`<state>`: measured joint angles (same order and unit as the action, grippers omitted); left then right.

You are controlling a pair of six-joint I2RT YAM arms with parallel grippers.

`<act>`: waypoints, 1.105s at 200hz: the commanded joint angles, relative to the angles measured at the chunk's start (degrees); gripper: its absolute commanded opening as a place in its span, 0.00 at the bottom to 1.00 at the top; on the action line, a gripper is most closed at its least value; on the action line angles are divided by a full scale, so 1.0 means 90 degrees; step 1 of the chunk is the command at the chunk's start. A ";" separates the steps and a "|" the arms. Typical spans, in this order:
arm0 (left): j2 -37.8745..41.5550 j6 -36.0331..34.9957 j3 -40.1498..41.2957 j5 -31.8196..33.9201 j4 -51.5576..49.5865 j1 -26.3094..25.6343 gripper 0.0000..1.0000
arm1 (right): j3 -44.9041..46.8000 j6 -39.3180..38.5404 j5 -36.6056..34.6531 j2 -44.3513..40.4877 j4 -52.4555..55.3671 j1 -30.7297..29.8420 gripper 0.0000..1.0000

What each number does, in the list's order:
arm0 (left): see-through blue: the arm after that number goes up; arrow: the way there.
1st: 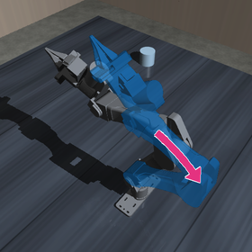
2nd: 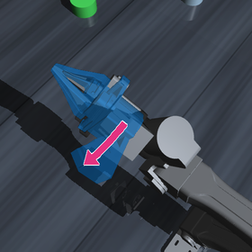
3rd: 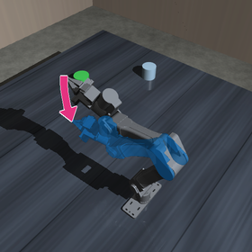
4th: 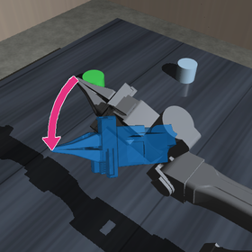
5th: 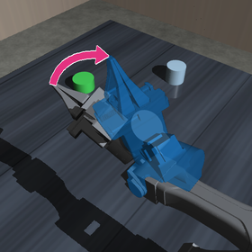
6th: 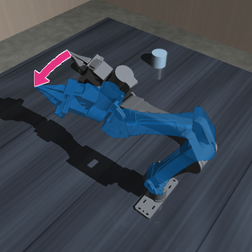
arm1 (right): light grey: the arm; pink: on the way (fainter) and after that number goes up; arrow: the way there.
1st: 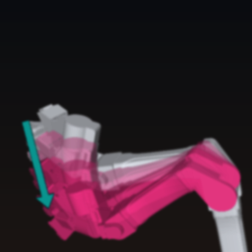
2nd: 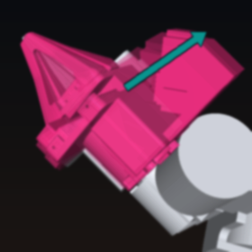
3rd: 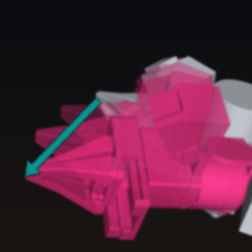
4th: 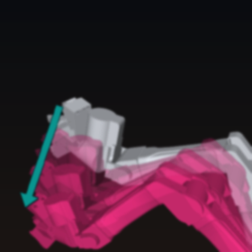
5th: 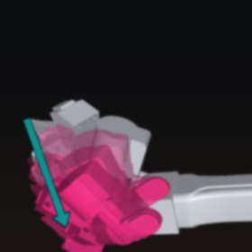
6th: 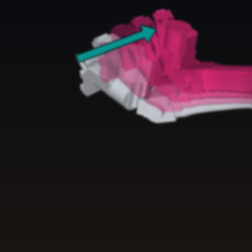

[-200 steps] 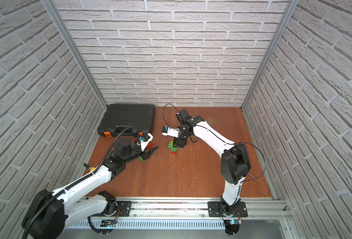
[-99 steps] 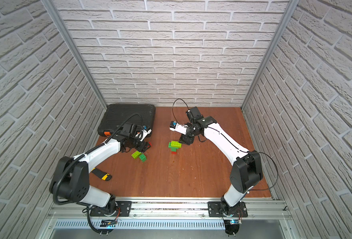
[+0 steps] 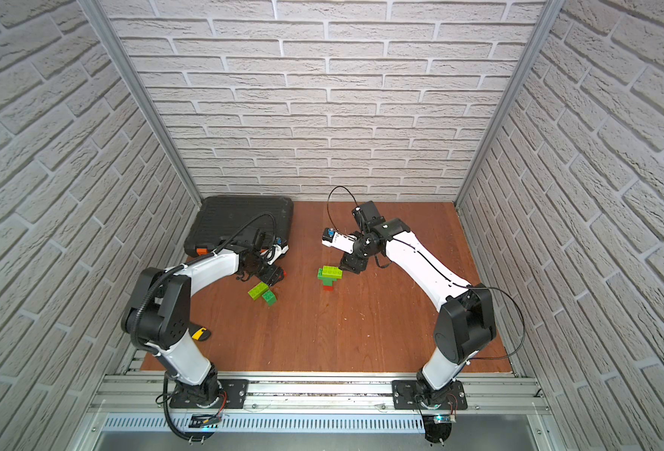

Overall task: Assemble a spoon with lego
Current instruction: Pick up the lego brick from the center of the board.

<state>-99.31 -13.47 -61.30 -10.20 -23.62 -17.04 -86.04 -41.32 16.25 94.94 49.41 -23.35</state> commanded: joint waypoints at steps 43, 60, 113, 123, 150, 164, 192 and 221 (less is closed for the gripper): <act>-0.0543 -0.0408 -0.0287 0.0624 0.0005 -0.0402 0.58 | -0.0152 -0.0028 -0.0052 -0.0229 0.0165 0.0066 0.66; -0.0572 -0.0431 -0.0304 0.0773 -0.0027 -0.0524 0.47 | -0.0120 -0.0033 -0.0068 -0.0327 0.0202 0.0084 0.66; -0.0227 -0.0486 -0.0210 0.0980 -0.0155 -0.0933 0.24 | 0.0084 0.0030 -0.0106 -0.0752 0.0287 0.0143 0.65; -0.0006 -0.0505 -0.0113 0.1034 -0.0154 -0.1046 0.23 | 0.0196 0.0073 -0.0070 -0.0887 0.0254 0.0158 0.65; 0.0876 -0.0553 0.0207 0.1229 -0.0399 -0.1370 0.22 | 0.0606 0.0186 0.0008 -0.1275 0.0115 0.0226 0.65; 0.1331 -0.0553 0.0371 0.1264 -0.0658 -0.1615 0.22 | 0.0905 0.0233 0.0033 -0.1526 -0.0018 0.0260 0.65; 0.2028 -0.0588 0.0845 0.1247 -0.0964 -0.2425 0.23 | 0.1484 0.0460 0.0112 -0.2082 -0.0452 0.0369 0.66; 0.2246 -0.0814 0.1471 0.0713 -0.0619 -0.3381 0.23 | 0.1894 0.0826 0.0637 -0.2581 -0.0906 0.0849 0.65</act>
<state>-79.29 -18.61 -52.71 -0.10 -28.36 -42.24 -71.00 -37.69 17.54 75.66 47.22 -18.96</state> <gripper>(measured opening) 0.344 0.654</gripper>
